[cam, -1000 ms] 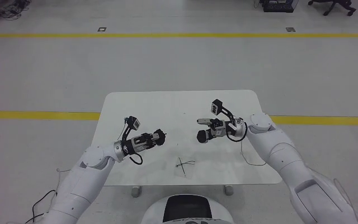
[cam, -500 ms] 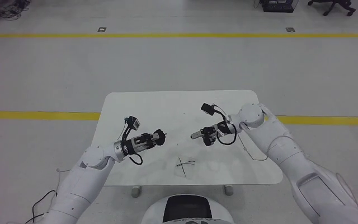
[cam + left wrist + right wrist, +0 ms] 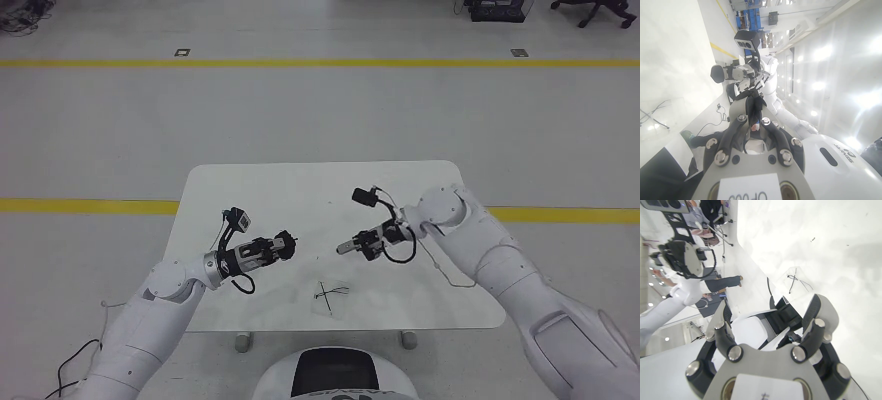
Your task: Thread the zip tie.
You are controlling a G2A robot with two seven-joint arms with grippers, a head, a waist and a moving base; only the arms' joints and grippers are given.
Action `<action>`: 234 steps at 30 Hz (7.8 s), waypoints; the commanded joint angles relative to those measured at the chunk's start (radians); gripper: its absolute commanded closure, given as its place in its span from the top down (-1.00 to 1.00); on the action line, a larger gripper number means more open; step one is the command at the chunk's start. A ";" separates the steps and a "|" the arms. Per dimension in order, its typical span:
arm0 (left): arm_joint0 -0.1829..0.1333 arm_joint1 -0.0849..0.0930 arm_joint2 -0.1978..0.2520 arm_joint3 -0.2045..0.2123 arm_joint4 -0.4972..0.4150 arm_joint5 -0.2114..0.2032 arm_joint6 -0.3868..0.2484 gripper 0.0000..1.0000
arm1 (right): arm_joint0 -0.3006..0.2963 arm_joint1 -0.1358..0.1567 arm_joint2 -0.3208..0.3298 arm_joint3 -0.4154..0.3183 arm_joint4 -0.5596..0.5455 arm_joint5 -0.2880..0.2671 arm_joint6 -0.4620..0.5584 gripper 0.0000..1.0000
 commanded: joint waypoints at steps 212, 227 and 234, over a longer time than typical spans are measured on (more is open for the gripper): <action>-0.003 0.036 -0.164 0.118 -0.062 0.000 -0.156 -1.00 | 0.060 -0.326 -0.571 0.134 -0.883 -0.224 -0.182 -0.68; -0.003 0.036 -0.164 0.118 -0.062 0.000 -0.156 -1.00 | 0.060 -0.356 -0.571 0.196 -0.888 -0.224 -0.194 -0.80; -0.003 0.036 -0.164 0.118 -0.062 0.000 -0.156 -1.00 | 0.064 -0.360 -0.571 0.202 -0.873 -0.224 -0.194 -1.00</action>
